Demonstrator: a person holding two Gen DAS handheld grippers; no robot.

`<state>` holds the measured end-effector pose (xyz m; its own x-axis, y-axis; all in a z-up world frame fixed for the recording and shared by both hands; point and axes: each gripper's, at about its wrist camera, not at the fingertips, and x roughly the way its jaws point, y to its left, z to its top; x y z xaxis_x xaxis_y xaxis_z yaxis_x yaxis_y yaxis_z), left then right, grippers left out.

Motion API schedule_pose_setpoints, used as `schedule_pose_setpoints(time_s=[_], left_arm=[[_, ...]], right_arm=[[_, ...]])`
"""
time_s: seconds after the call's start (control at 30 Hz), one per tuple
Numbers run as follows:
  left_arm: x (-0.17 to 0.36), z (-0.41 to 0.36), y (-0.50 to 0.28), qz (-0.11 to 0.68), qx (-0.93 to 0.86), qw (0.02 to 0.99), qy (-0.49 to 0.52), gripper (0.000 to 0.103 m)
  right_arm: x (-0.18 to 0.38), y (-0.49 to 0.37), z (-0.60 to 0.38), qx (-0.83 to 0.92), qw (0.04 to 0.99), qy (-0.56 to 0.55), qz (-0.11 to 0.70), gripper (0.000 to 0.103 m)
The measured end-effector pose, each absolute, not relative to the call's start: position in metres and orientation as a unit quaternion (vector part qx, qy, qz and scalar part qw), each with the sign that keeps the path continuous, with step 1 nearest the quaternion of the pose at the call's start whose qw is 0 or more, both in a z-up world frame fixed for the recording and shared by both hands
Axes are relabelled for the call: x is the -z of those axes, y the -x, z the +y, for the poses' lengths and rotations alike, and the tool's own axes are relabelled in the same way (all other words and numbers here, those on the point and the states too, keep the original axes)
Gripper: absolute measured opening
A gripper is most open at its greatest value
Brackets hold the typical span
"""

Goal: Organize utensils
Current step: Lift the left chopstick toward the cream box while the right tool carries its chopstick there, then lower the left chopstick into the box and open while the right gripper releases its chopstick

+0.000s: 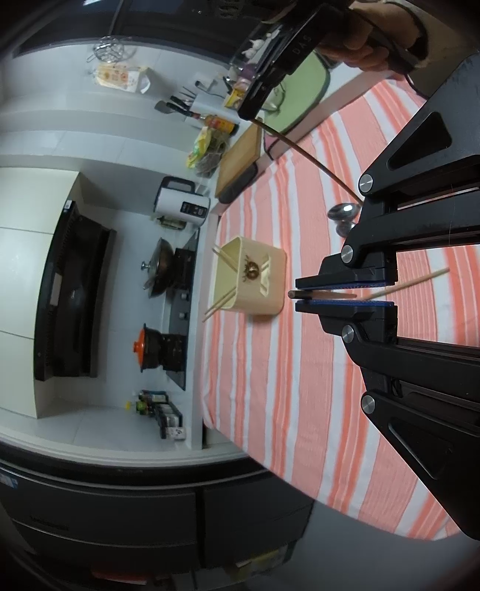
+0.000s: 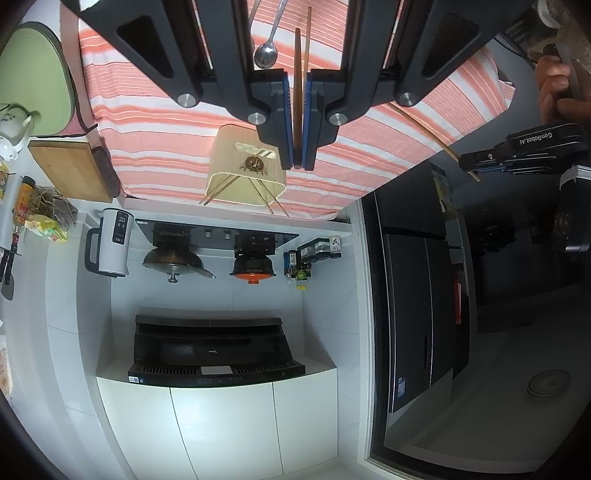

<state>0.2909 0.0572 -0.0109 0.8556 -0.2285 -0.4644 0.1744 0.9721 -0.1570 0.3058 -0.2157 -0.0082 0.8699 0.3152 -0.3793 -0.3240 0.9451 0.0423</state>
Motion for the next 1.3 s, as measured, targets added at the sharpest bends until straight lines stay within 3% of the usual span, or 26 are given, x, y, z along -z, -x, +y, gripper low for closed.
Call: schedule_pose_setpoints(time_s=[0.4,0.87,1.3], left_arm=[[-0.033,0.051,-0.326,0.219,0.125,0.966,0.049,0.002],[-0.090,0.032,-0.422,0.184,0.134,0.972,0.054,0.002],[-0.072,-0.009,-0.517,0.224,0.133,0.965,0.042,0.002]], right_arm=[[-0.022,-0.344,-0.227,-0.160,0.970,0.015,0.180,0.005],[-0.069,-0.431,-0.234,-0.138,0.980,0.021,0.140,0.005],[-0.065,-0.525,-0.225,-0.121,0.986,0.016,0.114,0.005]])
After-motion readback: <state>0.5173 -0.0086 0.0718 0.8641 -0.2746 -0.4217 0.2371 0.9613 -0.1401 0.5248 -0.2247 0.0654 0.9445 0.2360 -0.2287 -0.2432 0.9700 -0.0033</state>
